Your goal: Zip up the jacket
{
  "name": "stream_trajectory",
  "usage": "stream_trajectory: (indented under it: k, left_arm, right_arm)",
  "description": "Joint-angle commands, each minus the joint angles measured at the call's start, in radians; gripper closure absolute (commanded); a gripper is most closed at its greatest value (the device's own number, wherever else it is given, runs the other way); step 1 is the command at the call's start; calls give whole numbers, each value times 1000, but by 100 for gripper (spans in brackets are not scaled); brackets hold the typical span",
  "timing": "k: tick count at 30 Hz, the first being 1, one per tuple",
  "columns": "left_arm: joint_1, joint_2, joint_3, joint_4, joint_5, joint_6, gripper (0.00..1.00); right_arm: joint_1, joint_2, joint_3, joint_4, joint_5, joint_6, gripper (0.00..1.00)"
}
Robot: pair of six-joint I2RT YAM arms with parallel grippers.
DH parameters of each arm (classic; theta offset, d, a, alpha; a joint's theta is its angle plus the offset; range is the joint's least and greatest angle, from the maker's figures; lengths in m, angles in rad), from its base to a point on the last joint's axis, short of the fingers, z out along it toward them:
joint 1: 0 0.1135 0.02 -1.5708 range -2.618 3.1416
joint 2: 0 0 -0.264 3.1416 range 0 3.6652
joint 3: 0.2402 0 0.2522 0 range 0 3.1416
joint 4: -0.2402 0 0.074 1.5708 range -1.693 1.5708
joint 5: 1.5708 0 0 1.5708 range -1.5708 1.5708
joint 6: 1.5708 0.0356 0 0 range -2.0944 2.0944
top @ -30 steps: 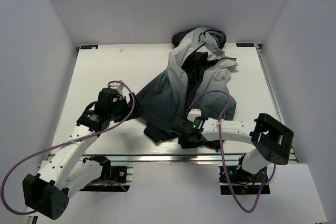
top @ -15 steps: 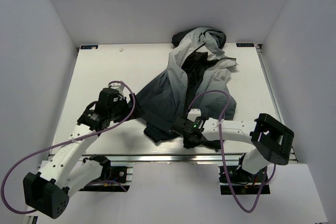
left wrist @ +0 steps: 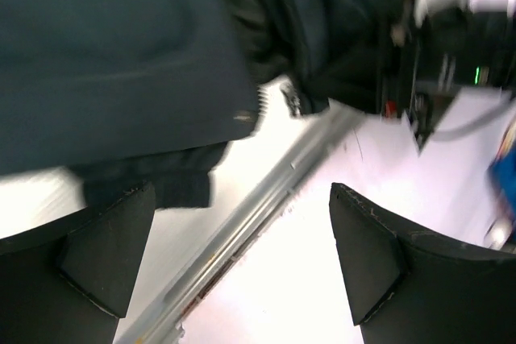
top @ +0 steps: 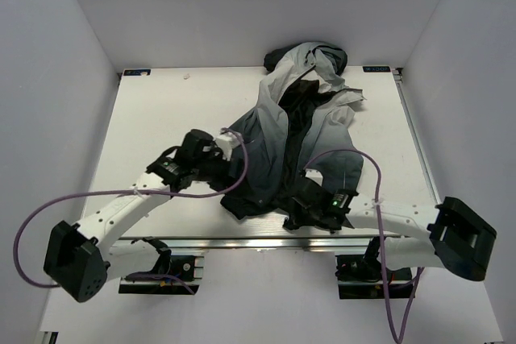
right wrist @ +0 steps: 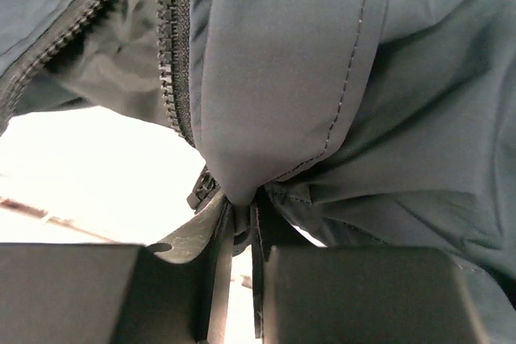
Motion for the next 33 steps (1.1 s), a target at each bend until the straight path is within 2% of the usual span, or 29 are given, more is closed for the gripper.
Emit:
stream_trajectory:
  k: [1, 7, 12, 19, 33]
  left_arm:
    - [-107, 35, 65, 50, 21, 121, 2]
    - [-135, 181, 109, 45, -37, 138, 2]
    - [-221, 270, 143, 43, -138, 144, 3]
    - [-263, 351, 172, 36, -197, 145, 15]
    - [-315, 471, 231, 5, -282, 184, 20]
  right_arm:
    - [-35, -77, -28, 20, -64, -66, 100]
    - [-62, -173, -31, -13, -79, -95, 100]
    - [-86, -213, -31, -21, -87, -117, 100]
    - [-102, -240, -49, 0, -121, -124, 100]
    - [-145, -232, -54, 40, -162, -157, 100]
